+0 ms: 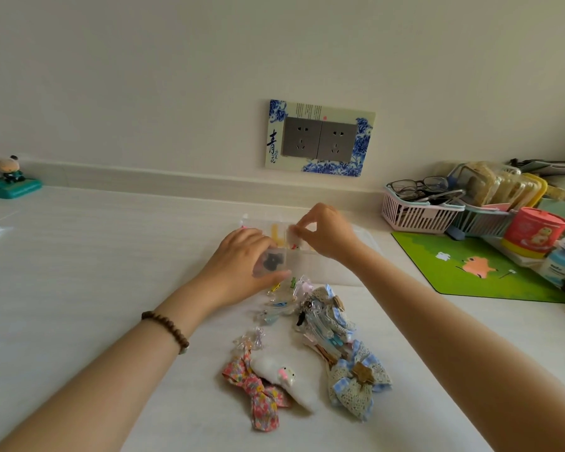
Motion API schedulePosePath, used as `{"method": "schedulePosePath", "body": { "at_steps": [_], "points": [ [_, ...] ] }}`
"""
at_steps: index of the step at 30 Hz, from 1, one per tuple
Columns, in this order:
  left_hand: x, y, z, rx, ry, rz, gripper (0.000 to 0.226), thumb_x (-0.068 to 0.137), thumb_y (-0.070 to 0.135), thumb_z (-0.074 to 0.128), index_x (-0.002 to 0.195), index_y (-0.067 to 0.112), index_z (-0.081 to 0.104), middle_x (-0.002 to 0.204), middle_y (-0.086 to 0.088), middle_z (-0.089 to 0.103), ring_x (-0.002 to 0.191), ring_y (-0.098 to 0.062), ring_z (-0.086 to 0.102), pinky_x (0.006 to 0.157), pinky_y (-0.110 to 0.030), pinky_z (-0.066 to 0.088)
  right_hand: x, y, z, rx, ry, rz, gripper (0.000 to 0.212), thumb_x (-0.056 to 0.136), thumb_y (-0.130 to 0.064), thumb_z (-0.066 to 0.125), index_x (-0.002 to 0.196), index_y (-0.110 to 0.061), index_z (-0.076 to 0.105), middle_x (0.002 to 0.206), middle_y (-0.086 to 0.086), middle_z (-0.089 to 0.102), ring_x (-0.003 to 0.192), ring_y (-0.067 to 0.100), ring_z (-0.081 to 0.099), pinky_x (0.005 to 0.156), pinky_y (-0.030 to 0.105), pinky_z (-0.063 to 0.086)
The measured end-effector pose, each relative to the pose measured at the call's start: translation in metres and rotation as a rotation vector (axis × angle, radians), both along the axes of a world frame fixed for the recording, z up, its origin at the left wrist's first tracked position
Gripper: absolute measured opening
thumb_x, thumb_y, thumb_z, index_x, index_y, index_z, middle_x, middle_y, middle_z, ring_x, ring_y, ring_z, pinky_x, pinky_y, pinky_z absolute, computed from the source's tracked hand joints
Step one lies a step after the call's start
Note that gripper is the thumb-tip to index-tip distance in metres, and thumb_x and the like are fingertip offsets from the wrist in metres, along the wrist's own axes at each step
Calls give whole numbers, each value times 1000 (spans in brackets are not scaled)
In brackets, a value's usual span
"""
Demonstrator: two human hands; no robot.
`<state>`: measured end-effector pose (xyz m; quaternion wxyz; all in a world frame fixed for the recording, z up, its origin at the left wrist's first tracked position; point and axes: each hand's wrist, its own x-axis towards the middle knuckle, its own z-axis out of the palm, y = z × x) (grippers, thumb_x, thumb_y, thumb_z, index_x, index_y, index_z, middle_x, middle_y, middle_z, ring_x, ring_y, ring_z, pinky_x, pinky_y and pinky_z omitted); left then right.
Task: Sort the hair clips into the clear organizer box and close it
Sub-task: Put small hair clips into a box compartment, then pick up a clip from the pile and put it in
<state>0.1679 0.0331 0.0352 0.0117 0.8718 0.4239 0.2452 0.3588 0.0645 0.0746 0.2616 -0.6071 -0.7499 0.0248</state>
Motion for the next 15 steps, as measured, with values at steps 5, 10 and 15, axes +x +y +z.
{"method": "schedulePosePath", "body": {
  "at_steps": [5, 10, 15],
  "points": [
    [-2, 2, -5, 16, -31, -6, 94, 64, 89, 17, 121, 22, 51, 128, 5, 52, 130, -14, 35, 117, -32, 12, 4, -13, 3, 133, -107, 137, 53, 97, -45, 28, 86, -16, 71, 90, -1, 68, 101, 18, 58, 106, 37, 28],
    [-1, -1, -3, 8, -42, -1, 92, 66, 87, 16, 120, 21, 51, 130, 4, 51, 129, -13, 36, 113, -29, 12, 2, -13, -6, -63, -366, 171, 76, 95, -52, 7, 90, -17, 74, 111, 2, 70, 132, 11, 39, 117, 39, -10],
    [-6, -10, 5, -38, -163, -56, 80, 71, 81, 31, 125, 25, 50, 132, 7, 51, 129, -11, 37, 113, -28, 18, 3, -29, -4, 51, -171, 217, 72, 92, -54, 8, 93, -19, 71, 107, 1, 69, 121, 13, 49, 117, 38, -2]
  ]
}}
